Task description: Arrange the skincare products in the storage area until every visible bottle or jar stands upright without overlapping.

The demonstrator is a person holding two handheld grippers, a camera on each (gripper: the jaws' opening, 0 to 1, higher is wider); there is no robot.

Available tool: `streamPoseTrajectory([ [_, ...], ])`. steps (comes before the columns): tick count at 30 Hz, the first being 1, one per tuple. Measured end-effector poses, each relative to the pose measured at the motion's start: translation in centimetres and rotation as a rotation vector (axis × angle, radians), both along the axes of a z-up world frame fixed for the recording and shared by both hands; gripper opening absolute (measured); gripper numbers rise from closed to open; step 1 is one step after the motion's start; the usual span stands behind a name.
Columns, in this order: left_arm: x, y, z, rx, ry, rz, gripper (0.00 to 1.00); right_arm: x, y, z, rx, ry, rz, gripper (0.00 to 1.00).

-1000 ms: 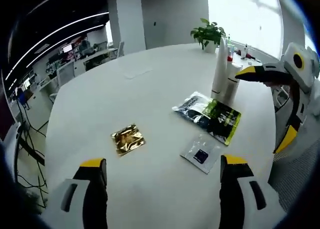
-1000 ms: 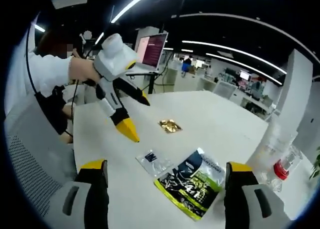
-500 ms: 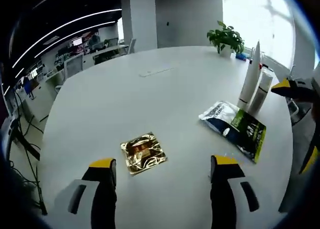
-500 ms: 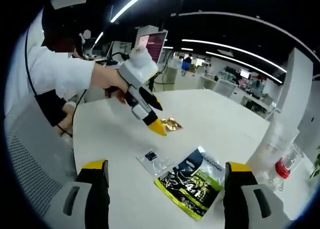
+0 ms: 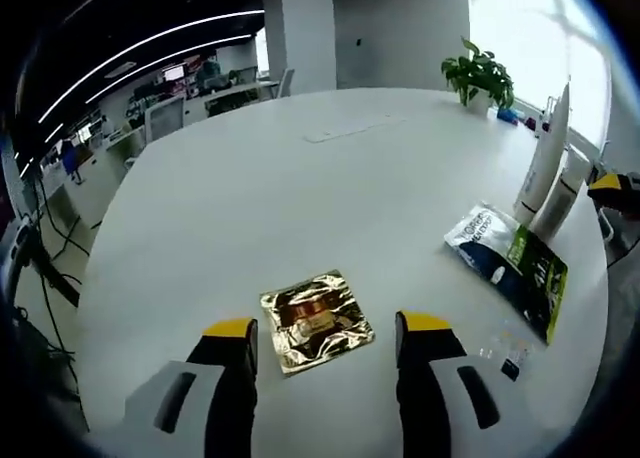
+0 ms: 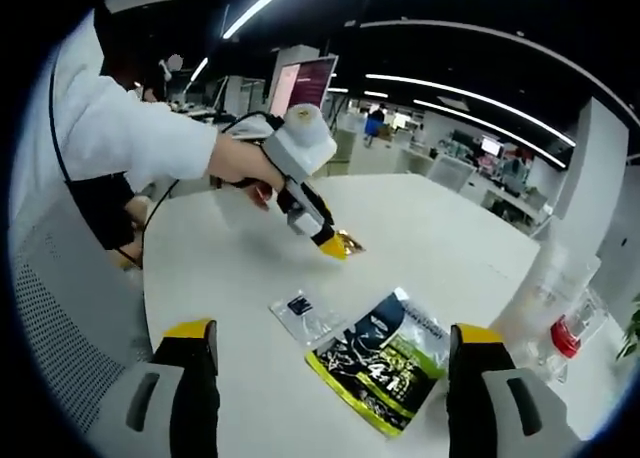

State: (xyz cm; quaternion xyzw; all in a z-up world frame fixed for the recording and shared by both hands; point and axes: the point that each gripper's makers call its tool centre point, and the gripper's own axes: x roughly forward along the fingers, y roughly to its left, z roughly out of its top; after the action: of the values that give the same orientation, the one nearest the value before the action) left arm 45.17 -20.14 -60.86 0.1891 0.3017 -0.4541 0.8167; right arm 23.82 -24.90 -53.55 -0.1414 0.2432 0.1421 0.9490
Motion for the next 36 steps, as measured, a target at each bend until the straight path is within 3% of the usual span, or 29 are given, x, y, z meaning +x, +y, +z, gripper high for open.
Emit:
streamPoseTrajectory([
  [4, 0.0, -0.4, -0.7, 0.023, 0.004, -0.016, 0.49, 0.0, 0.2, -0.1, 0.011, 0.003, 0.005, 0.93],
  [13, 0.7, -1.0, -0.6, -0.01, -0.003, -0.018, 0.44, -0.1, 0.2, -0.5, 0.008, 0.019, 0.005, 0.93],
  [21, -0.2, -1.0, -0.8, 0.011, 0.008, -0.056, 0.37, -0.1, 0.1, -0.5, 0.003, 0.021, 0.003, 0.92],
  [31, -4.8, -0.9, -0.5, 0.053, 0.026, -0.108, 0.36, -0.2, 0.3, -0.5, -0.008, 0.02, 0.016, 0.92],
  [36, -4.9, -1.0, -0.7, 0.049, 0.038, -0.092, 0.37, -0.1, 0.3, -0.4, -0.017, 0.018, 0.019, 0.93],
])
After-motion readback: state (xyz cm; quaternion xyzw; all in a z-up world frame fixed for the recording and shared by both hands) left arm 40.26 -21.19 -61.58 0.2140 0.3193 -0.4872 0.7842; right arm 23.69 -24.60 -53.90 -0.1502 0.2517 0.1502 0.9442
